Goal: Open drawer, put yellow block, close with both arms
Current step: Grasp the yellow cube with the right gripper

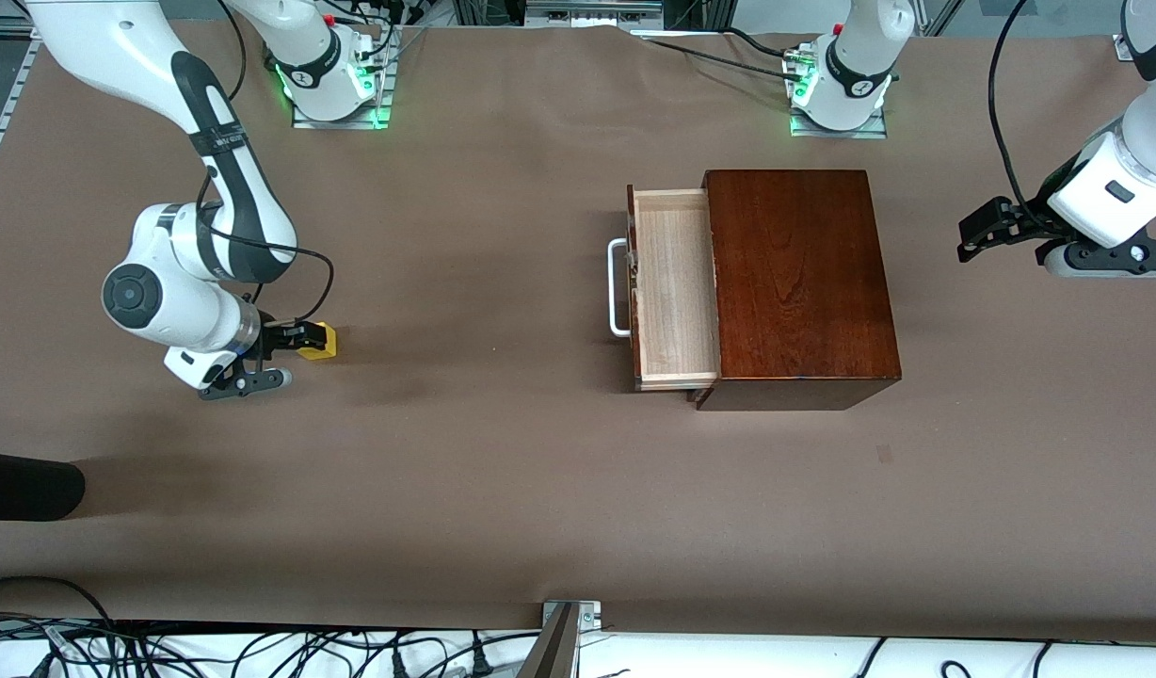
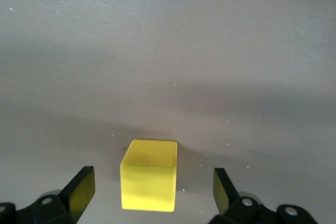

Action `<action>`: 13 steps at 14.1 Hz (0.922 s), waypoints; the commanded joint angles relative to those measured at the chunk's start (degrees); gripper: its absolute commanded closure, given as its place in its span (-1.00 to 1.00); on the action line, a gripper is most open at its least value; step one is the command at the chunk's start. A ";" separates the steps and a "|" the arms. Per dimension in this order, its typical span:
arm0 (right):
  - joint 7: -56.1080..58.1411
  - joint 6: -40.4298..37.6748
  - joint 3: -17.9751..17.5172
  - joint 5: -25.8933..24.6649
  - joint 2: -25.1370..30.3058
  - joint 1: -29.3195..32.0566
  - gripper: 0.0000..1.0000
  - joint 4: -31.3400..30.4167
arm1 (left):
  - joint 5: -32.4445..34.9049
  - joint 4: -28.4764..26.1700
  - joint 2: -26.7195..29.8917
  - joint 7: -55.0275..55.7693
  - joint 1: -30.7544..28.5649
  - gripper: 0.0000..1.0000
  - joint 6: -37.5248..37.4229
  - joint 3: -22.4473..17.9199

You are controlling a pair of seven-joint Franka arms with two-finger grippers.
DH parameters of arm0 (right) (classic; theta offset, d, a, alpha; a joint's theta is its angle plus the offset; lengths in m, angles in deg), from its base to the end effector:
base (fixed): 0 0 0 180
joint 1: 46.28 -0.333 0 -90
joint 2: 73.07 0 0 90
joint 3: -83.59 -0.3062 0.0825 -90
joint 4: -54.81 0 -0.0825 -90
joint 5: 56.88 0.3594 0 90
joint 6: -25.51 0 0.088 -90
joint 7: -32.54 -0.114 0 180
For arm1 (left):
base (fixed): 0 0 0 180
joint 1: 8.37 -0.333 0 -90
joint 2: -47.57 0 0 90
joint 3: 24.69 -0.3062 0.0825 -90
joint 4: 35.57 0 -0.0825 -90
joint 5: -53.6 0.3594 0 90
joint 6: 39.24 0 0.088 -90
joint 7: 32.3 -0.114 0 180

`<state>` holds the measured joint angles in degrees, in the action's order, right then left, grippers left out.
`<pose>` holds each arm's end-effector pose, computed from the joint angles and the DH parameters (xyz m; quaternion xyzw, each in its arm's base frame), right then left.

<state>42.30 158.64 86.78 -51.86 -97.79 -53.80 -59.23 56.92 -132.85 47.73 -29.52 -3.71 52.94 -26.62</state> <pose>0.5766 0.0464 0.2391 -0.9943 -0.0932 0.0475 0.0210 0.5261 -0.0187 0.5558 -0.9987 0.0019 0.0416 0.0309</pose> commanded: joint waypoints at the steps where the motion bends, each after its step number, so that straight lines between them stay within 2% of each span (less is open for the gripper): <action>1: 0.35 5.28 -0.20 1.83 2.04 0.31 -1.00 -5.56 | -1.21 -0.55 0.54 -0.94 0.00 -1.00 0.46 -0.35; 4: 0.26 9.42 -0.29 2.01 1.78 0.31 -1.00 -8.56 | -1.30 -0.46 0.45 -0.94 0.00 -1.00 0.46 -0.35; 6: 0.26 9.61 -0.29 2.53 1.61 0.31 -0.91 -8.83 | -1.30 -0.46 0.45 -0.94 0.00 -1.00 0.46 -0.35; 10: 0.26 9.52 -0.38 2.71 1.17 0.31 -0.14 -8.74 | -1.30 -0.46 0.54 -0.94 0.00 -1.00 -0.16 -0.35; 13: 0.52 8.99 -0.38 2.71 1.17 0.31 0.75 -7.96 | -1.30 -0.46 0.54 -0.94 0.00 -1.00 -0.25 -0.26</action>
<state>42.22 167.29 86.78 -50.32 -97.62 -53.80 -66.58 56.92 -132.93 47.73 -29.52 -3.72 52.86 -26.63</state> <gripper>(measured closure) 0.445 0.000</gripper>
